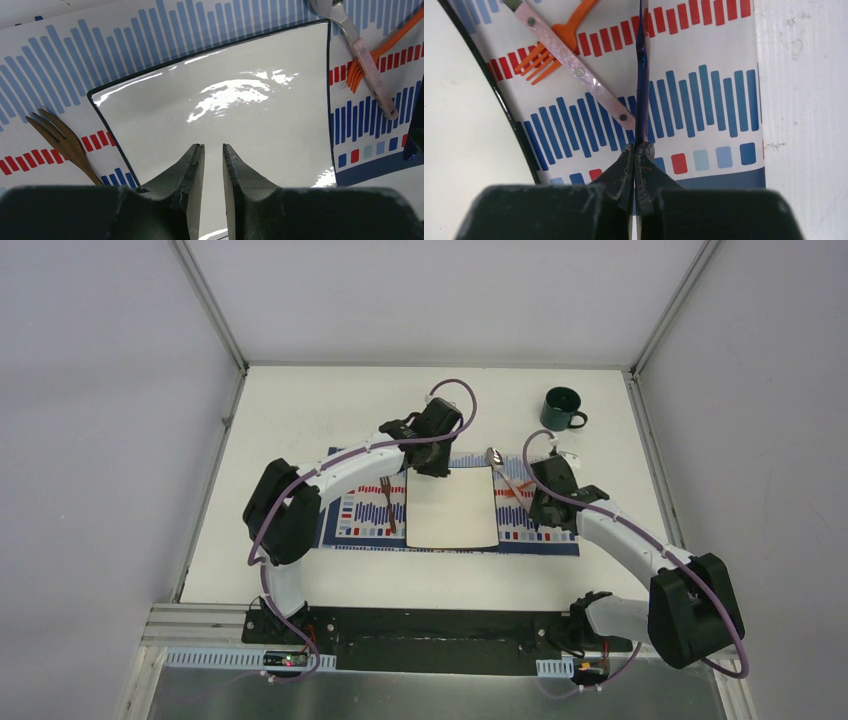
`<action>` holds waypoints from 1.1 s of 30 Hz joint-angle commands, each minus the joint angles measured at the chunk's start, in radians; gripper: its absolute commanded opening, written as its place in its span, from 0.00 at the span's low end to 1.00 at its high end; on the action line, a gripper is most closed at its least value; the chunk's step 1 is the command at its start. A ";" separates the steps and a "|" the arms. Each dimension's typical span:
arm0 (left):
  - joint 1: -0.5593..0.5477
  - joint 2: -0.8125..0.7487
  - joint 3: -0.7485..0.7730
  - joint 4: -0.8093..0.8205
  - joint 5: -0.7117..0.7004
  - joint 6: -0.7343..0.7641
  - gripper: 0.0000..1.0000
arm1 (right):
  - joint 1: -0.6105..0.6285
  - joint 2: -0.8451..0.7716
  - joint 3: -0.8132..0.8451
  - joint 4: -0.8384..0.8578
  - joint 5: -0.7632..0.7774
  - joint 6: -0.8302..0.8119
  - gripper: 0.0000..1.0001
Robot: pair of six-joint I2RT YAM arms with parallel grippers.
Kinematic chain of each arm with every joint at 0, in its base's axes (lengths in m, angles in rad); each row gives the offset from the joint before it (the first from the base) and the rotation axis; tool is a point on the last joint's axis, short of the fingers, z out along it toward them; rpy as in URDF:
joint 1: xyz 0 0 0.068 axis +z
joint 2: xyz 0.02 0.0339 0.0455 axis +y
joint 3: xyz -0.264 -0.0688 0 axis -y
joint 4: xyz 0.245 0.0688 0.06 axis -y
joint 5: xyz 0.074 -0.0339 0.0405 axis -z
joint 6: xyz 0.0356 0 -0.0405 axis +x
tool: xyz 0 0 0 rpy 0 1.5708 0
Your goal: Set the dinner table for one person
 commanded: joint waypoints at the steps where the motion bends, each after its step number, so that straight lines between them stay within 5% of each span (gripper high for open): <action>1: 0.007 -0.051 -0.011 0.043 0.011 0.001 0.21 | -0.019 -0.020 0.024 -0.030 0.027 0.000 0.00; 4: 0.008 -0.056 -0.016 0.046 0.011 0.000 0.21 | -0.034 0.001 0.049 -0.048 0.039 -0.004 0.00; 5: 0.007 -0.058 -0.020 0.048 0.010 0.000 0.21 | -0.037 0.008 0.057 -0.048 0.041 -0.004 0.06; 8: 0.008 -0.062 -0.026 0.050 0.006 0.002 0.21 | -0.037 0.012 0.069 -0.047 0.044 -0.008 0.45; 11: 0.009 -0.066 -0.032 0.052 0.005 0.001 0.22 | -0.040 0.015 0.092 -0.049 0.048 -0.024 0.55; 17: 0.011 -0.063 -0.035 0.060 0.008 -0.002 0.22 | -0.042 0.036 0.210 -0.053 0.005 -0.057 0.56; 28: 0.014 -0.094 -0.061 0.066 0.008 0.001 0.22 | -0.062 0.406 0.402 0.027 -0.075 -0.079 0.53; 33: 0.023 -0.129 -0.080 0.059 0.003 0.011 0.22 | -0.063 0.385 0.369 0.038 -0.043 -0.075 0.52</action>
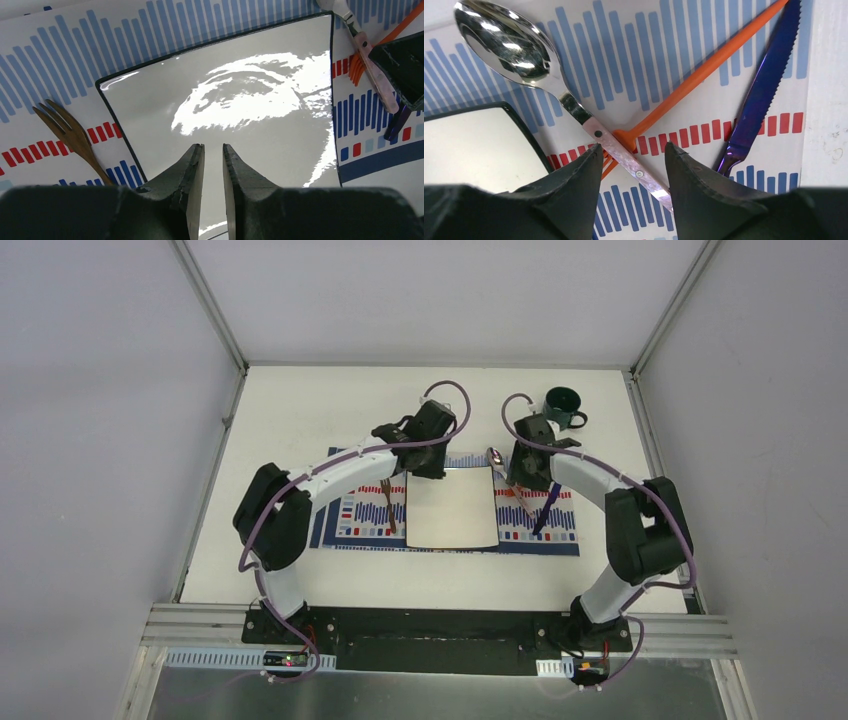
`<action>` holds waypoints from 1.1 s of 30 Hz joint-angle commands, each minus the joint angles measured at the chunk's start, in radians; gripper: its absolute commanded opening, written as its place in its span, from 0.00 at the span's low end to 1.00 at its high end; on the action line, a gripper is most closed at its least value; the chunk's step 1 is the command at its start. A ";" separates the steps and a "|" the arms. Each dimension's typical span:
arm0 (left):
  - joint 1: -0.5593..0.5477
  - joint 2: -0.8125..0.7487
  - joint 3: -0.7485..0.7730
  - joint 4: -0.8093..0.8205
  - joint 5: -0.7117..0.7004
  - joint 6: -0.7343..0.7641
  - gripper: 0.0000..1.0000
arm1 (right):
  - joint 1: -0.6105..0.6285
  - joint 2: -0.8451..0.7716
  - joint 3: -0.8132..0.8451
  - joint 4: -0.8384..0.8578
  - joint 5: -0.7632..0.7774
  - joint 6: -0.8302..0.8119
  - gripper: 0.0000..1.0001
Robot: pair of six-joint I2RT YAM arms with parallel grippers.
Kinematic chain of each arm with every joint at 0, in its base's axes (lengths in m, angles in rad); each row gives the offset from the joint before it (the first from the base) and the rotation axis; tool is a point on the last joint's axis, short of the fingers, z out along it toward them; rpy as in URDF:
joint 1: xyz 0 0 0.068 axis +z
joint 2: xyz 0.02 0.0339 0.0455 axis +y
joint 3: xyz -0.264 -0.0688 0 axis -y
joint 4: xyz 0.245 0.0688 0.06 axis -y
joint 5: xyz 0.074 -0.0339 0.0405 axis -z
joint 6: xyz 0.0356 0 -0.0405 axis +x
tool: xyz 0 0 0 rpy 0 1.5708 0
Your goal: Set the dinner table for one person
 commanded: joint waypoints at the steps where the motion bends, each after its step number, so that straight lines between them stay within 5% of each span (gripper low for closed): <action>1: 0.020 -0.087 -0.017 0.027 -0.003 0.012 0.22 | -0.005 -0.055 0.007 0.031 0.022 -0.012 0.52; 33: 0.032 -0.087 -0.020 0.018 0.021 0.021 0.22 | -0.056 0.103 0.030 0.115 0.056 0.060 0.51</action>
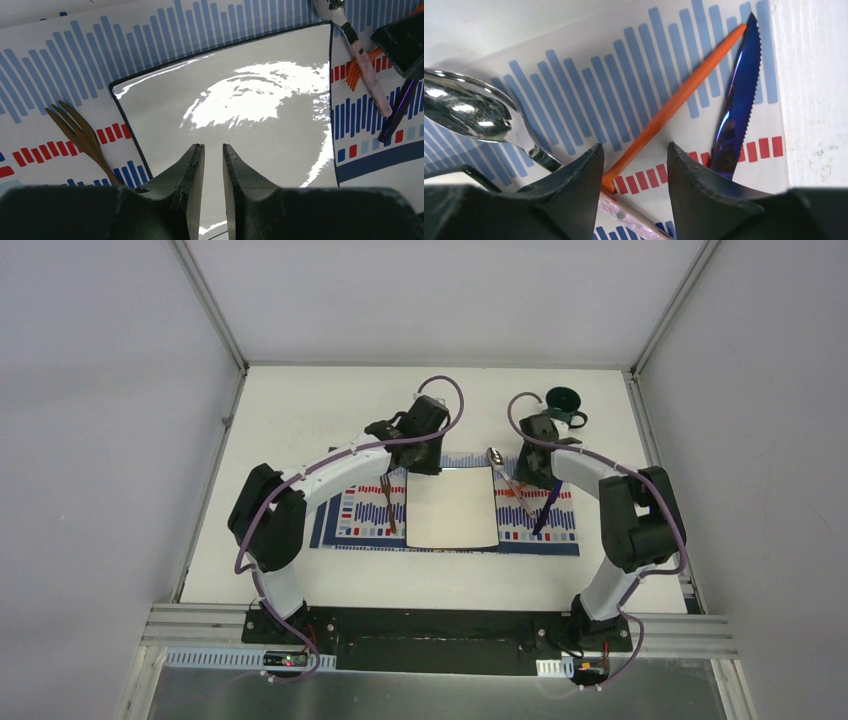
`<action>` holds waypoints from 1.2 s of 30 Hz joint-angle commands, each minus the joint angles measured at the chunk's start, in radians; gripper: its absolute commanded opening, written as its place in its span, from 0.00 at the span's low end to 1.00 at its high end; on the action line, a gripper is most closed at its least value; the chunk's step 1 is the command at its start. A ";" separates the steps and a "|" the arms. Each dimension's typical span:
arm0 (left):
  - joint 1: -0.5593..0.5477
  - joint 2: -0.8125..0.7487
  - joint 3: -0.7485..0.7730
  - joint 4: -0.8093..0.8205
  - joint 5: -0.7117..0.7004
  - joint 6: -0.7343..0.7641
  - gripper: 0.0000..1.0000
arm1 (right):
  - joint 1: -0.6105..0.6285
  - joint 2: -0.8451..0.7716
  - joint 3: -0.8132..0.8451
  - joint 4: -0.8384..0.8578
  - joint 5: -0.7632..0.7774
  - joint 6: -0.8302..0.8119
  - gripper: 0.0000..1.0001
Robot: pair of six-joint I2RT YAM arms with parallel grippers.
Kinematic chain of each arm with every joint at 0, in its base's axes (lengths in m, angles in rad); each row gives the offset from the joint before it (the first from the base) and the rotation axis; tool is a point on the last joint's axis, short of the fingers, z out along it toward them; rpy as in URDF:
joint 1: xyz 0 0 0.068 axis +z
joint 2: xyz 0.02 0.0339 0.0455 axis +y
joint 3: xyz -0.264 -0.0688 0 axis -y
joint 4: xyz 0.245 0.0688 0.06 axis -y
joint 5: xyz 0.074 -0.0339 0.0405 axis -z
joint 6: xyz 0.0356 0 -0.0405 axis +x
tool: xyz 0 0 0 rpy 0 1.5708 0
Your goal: Set the dinner table for one person
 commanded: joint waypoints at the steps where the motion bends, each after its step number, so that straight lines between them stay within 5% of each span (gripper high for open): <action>1: 0.006 -0.056 -0.012 0.016 0.004 0.019 0.22 | -0.002 0.040 0.033 0.049 -0.006 0.021 0.49; 6: 0.010 -0.063 -0.019 0.020 0.004 0.021 0.22 | -0.002 0.036 0.029 0.043 0.005 0.014 0.12; 10: 0.012 -0.065 -0.021 0.021 0.008 0.021 0.22 | -0.002 0.028 0.023 0.037 0.015 0.005 0.00; 31: 0.014 -0.071 -0.024 0.026 0.014 0.015 0.21 | 0.102 -0.361 -0.047 -0.122 0.291 -0.082 0.00; 36: 0.014 -0.077 -0.028 0.027 -0.001 0.013 0.21 | 0.108 -0.412 -0.057 -0.096 0.205 -0.099 0.00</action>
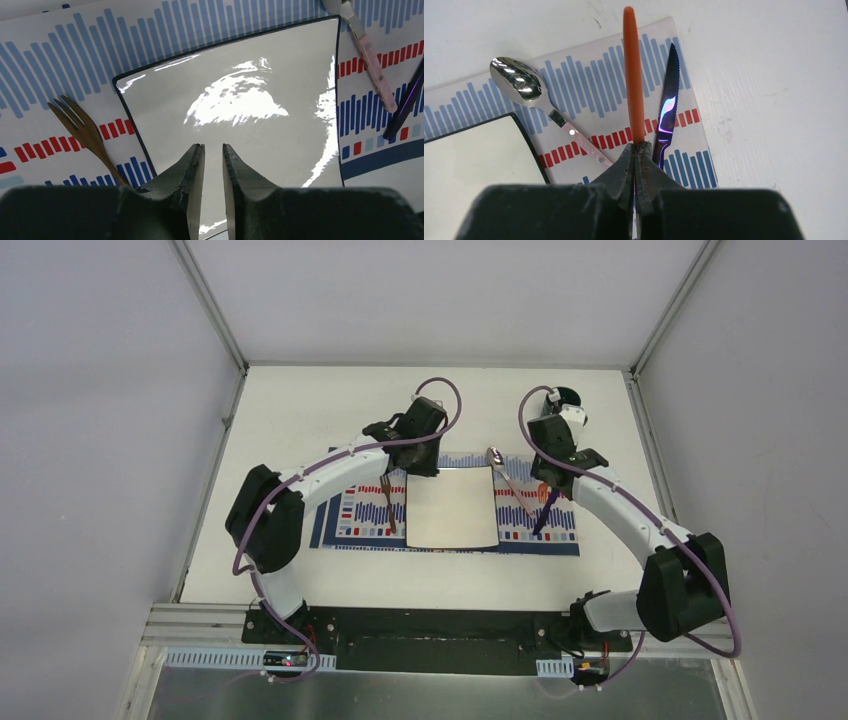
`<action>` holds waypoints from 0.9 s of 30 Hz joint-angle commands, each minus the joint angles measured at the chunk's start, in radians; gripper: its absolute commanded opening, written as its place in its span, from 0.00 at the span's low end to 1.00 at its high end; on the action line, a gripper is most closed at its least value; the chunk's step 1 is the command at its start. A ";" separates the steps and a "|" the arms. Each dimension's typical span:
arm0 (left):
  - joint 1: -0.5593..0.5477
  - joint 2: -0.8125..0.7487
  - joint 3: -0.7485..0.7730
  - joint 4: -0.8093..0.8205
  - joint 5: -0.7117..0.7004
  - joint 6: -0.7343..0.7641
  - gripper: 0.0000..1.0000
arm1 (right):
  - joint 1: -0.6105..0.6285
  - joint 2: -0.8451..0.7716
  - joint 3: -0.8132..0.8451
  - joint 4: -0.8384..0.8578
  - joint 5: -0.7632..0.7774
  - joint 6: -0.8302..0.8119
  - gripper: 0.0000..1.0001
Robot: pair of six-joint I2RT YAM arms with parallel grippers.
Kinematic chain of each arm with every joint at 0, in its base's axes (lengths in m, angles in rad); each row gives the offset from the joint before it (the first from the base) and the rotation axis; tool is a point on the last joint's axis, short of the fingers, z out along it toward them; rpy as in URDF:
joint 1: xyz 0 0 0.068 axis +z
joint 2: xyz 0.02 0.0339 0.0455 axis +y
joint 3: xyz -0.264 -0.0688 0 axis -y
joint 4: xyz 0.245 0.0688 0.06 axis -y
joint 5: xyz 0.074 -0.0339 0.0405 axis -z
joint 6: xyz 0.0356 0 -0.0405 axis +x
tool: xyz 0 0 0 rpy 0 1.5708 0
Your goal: Set the dinner table for one person
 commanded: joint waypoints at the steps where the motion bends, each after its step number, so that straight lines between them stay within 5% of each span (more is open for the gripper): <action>1: 0.007 -0.068 -0.005 0.025 -0.016 0.014 0.21 | 0.015 -0.048 -0.004 0.009 -0.043 -0.024 0.00; 15: 0.120 -0.143 -0.126 0.005 -0.110 -0.018 0.19 | 0.348 0.301 0.302 0.056 -0.149 0.017 0.00; 18: 0.134 -0.179 -0.156 0.006 -0.112 -0.013 0.19 | 0.347 0.341 0.342 0.017 -0.123 0.014 0.00; 21: 0.146 -0.204 -0.173 0.005 -0.111 -0.005 0.20 | 0.283 0.310 0.305 -0.013 -0.096 -0.003 0.20; 27: 0.151 -0.192 -0.160 0.010 -0.083 -0.002 0.19 | 0.113 0.164 0.093 0.038 -0.094 -0.003 0.25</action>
